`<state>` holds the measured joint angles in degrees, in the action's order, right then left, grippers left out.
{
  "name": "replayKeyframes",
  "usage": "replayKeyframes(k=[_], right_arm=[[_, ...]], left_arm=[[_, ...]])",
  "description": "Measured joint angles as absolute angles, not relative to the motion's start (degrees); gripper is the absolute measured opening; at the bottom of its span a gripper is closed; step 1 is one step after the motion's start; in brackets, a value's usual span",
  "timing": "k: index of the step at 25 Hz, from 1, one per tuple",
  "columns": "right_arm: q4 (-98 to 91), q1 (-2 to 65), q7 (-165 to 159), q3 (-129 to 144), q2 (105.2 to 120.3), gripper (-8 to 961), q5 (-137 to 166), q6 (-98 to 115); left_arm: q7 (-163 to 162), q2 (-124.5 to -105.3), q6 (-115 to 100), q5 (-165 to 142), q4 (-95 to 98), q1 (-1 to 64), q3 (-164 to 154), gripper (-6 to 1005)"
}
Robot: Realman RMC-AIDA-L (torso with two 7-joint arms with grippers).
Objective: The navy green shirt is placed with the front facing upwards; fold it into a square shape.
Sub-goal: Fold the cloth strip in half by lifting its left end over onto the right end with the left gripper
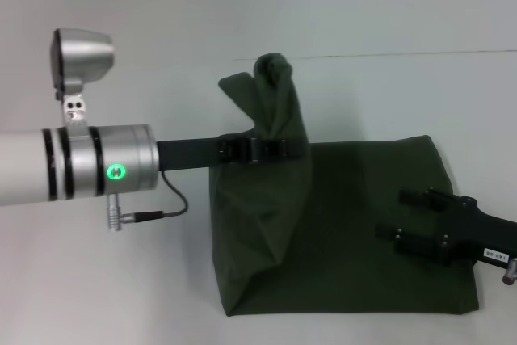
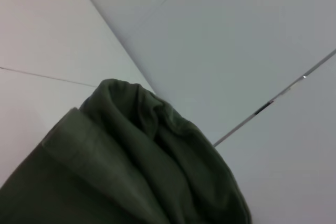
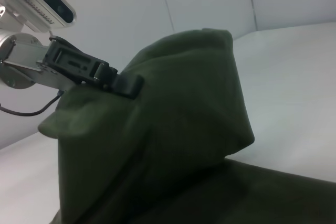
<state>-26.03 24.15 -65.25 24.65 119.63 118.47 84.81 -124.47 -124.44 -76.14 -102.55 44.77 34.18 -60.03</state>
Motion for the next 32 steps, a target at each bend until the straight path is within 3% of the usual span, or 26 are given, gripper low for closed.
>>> replayKeyframes(k=[32], right_arm=[[-26.51, 21.02, -65.47, 20.12, 118.62, 888, 118.56, 83.56]], left_arm=[[-113.93, -124.71, -59.17, -74.59, 33.36, 38.3, -86.33, 105]])
